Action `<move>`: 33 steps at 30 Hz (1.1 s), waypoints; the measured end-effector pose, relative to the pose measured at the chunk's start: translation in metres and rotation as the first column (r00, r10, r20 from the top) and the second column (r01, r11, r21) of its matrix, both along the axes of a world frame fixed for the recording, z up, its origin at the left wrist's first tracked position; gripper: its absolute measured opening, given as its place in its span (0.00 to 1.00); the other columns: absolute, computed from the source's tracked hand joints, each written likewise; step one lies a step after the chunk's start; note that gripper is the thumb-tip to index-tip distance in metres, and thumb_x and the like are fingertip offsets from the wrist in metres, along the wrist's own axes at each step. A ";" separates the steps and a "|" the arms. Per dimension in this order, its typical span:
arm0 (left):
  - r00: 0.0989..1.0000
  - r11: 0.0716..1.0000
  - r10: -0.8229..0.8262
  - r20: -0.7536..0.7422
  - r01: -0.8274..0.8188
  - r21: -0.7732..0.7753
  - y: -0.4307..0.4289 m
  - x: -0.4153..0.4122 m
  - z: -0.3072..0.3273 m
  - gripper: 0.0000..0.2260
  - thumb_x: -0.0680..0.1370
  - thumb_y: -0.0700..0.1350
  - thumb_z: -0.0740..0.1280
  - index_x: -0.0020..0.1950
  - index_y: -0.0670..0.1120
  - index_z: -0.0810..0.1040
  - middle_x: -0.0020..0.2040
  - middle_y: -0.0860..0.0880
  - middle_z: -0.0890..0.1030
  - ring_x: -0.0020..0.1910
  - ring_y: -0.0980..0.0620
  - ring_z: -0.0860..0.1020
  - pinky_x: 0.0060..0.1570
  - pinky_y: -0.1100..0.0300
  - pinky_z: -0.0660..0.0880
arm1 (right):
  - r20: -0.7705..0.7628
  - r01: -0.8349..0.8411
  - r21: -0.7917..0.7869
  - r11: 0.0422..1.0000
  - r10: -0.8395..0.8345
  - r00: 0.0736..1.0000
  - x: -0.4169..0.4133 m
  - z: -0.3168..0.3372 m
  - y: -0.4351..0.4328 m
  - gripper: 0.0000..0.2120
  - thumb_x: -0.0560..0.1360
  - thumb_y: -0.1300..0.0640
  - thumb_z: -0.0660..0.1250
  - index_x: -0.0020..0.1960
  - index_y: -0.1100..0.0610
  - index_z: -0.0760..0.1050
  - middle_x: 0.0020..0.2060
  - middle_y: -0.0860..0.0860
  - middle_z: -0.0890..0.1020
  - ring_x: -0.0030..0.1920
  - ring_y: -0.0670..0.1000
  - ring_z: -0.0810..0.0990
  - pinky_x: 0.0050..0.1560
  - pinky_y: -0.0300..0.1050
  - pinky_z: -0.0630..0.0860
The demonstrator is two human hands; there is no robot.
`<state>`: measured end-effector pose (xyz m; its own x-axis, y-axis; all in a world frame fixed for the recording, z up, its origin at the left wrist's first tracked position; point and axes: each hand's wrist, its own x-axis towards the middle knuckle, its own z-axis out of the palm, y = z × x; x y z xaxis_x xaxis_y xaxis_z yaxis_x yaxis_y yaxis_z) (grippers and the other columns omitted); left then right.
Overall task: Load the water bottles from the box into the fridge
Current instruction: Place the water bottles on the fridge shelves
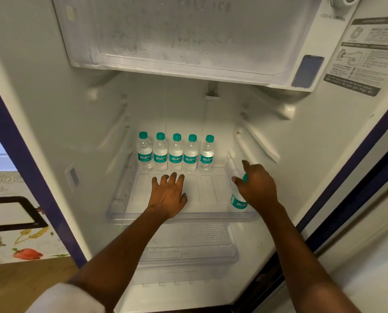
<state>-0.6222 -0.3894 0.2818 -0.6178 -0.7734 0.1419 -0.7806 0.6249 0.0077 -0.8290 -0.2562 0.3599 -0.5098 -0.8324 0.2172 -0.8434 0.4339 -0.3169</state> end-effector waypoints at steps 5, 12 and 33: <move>0.999 0.997 0.053 0.005 -0.053 0.048 0.000 0.022 -0.006 0.32 0.79 0.64 0.51 0.77 0.48 0.53 0.77 0.44 0.56 0.74 0.40 0.58 0.70 0.39 0.59 | -0.213 -0.003 -0.036 0.999 -0.004 0.977 0.011 0.034 -0.044 0.22 0.79 0.45 0.60 0.67 0.56 0.72 0.61 0.59 0.76 0.66 0.61 0.67 0.62 0.55 0.68; 0.997 0.989 0.075 0.004 -0.075 0.127 0.006 0.030 -0.006 0.32 0.79 0.63 0.52 0.78 0.49 0.49 0.78 0.44 0.52 0.75 0.39 0.54 0.72 0.37 0.55 | -0.132 -0.052 0.232 0.971 0.085 0.988 0.016 0.046 -0.153 0.23 0.77 0.57 0.66 0.69 0.61 0.64 0.69 0.62 0.62 0.65 0.62 0.68 0.63 0.54 0.71; 0.998 0.993 0.061 -0.015 -0.059 0.107 0.004 0.030 -0.010 0.31 0.79 0.62 0.53 0.77 0.50 0.49 0.78 0.44 0.53 0.76 0.39 0.54 0.72 0.36 0.52 | -0.174 -0.196 0.265 0.944 0.246 0.953 -0.017 0.014 -0.199 0.20 0.75 0.62 0.68 0.65 0.63 0.67 0.57 0.60 0.76 0.55 0.59 0.77 0.57 0.49 0.76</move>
